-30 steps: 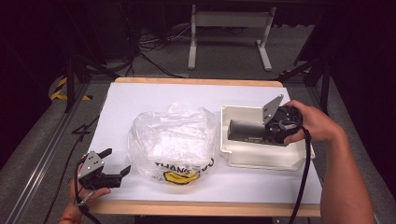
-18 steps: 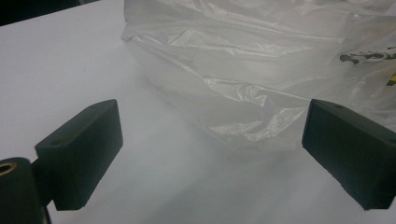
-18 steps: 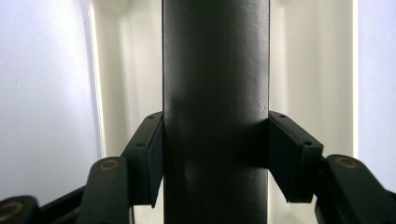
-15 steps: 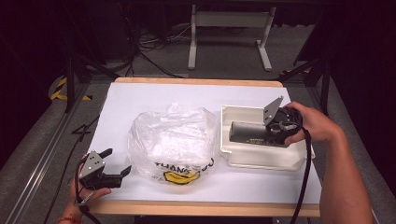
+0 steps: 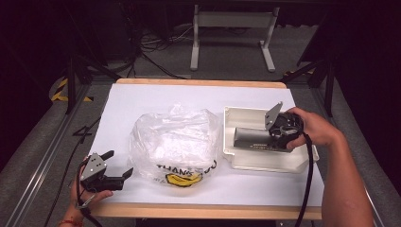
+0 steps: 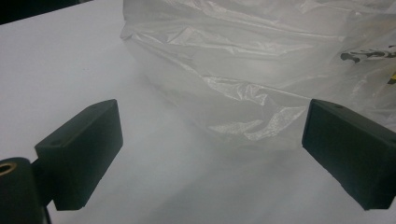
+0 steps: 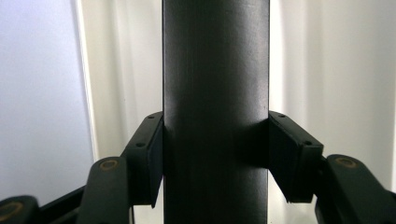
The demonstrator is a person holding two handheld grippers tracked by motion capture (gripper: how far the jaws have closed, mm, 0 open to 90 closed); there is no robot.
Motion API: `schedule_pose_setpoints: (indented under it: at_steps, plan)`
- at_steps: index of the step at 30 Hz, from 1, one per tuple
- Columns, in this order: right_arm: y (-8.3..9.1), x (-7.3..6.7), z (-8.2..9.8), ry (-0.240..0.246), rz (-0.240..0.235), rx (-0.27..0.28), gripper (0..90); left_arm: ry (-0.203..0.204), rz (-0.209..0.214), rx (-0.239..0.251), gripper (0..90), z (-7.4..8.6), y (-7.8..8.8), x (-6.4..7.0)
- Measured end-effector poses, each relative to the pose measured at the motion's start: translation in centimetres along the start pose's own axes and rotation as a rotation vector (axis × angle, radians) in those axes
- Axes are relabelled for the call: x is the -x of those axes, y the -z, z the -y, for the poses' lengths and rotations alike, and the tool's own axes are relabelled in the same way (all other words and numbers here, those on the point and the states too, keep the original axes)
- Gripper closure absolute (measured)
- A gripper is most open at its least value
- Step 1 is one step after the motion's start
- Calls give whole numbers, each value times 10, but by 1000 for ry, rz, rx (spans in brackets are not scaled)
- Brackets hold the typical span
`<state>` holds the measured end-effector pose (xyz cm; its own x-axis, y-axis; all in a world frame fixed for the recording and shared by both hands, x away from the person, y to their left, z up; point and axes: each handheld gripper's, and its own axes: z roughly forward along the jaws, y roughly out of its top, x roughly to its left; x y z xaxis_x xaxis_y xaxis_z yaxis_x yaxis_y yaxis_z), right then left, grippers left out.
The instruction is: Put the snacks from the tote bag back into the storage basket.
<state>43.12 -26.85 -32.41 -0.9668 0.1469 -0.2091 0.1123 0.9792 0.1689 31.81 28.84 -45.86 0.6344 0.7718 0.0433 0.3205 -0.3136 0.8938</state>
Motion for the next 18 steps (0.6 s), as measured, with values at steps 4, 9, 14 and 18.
schedule_pose_setpoints:
  at_steps: [4,9,14,18]
  plan:
    - [-4,0,2,-10,-8,4,432,-1,1,-1,60,0,0,0]
    - [-11,0,3,-7,-13,-12,431,-1,1,0,60,0,0,0]
    - [-14,0,3,-10,-21,-10,431,-2,2,-3,59,0,0,0]
    - [-18,0,4,-3,-38,-16,431,0,2,-2,59,0,0,0]
